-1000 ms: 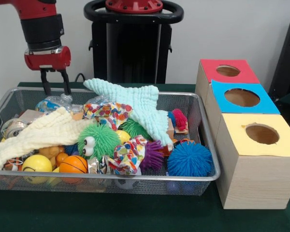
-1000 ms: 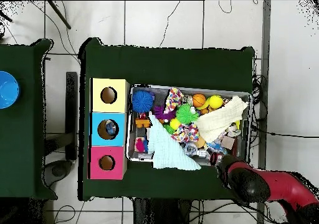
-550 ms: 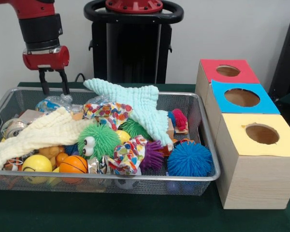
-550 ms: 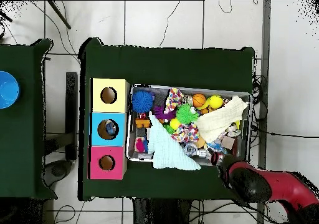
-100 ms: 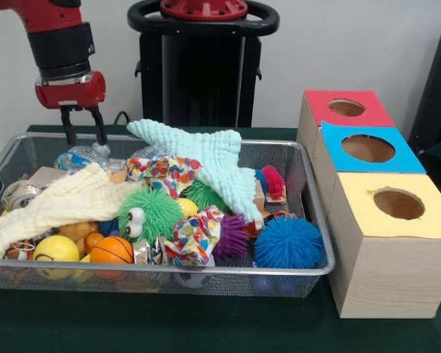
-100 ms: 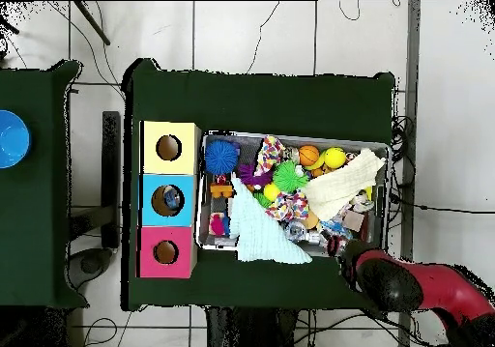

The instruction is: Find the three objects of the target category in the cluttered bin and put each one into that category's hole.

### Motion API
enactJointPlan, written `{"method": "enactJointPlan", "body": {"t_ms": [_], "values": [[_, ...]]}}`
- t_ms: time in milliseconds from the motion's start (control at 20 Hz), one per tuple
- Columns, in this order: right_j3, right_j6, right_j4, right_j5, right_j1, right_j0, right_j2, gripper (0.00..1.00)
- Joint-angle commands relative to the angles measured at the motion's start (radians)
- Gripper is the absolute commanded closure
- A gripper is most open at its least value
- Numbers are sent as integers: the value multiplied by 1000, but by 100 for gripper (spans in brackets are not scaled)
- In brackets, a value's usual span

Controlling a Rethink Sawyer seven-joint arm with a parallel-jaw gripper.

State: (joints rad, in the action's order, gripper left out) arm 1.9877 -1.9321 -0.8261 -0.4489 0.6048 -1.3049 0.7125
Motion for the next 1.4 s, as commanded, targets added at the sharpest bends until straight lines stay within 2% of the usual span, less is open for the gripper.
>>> {"method": "enactJointPlan", "body": {"t_ms": [50, 450, 1400], "values": [[-139, 359, -54, -114, -62, -23, 76, 0], [-157, 395, -60, -122, -89, -43, 92, 0], [-169, 436, -63, -118, -82, -48, 82, 0]]}}
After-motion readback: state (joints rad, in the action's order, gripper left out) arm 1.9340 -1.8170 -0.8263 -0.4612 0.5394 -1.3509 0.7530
